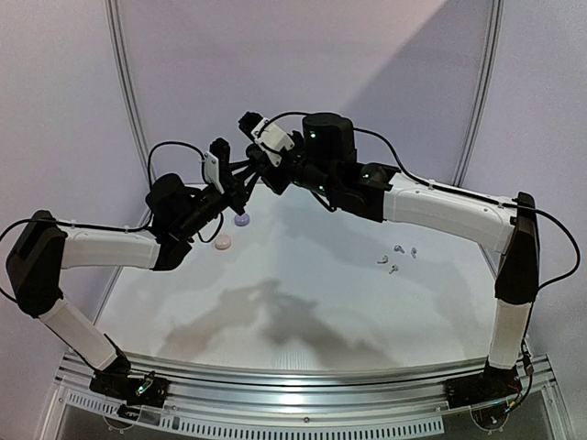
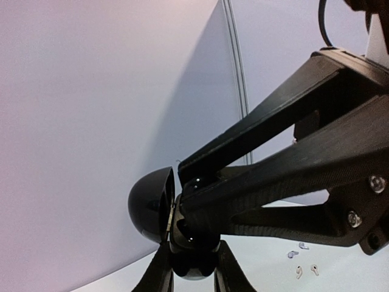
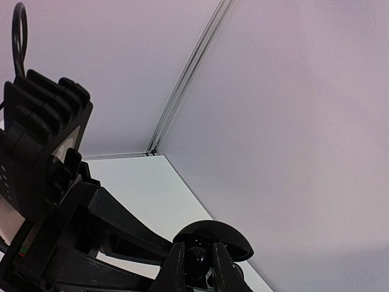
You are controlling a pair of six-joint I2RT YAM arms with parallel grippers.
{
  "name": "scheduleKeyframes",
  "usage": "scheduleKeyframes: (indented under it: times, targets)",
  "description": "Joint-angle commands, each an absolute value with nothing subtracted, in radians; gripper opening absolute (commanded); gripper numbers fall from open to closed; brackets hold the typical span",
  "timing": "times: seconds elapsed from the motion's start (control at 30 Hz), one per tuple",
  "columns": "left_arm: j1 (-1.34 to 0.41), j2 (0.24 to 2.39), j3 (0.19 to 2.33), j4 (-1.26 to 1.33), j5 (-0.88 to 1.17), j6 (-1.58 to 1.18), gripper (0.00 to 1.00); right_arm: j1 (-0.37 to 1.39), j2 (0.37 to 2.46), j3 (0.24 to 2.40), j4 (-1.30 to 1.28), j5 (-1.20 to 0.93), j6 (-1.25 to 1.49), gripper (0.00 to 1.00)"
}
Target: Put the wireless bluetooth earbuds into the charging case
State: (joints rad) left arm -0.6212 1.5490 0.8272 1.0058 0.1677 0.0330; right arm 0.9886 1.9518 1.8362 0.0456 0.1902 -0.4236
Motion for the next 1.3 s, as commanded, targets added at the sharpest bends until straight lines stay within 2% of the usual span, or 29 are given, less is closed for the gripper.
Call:
scheduleKeyframes:
  times: [0.0,0.6,0.97,1.27]
  targets:
    - [-0.617,1.532,0.836,1.114,0.194,0.046,0.00,0.969,1.988,1.840,-0.021,0.294,-0.411,0.17]
    - [-0.617,1.529,0.831,1.115,0.203,0.039,0.00,0.968,1.995,1.863,-0.026,0.301,-0.410,0.19]
    - [-0.617,1.530,0.828,1.112,0.211,0.028,0.00,0.969,2.026,1.917,-0.059,0.270,-0.389,0.25]
    - [-0.617,1.529,0.827,1.102,0.206,0.011,0.00,0.969,2.020,1.945,-0.082,0.220,-0.375,0.35]
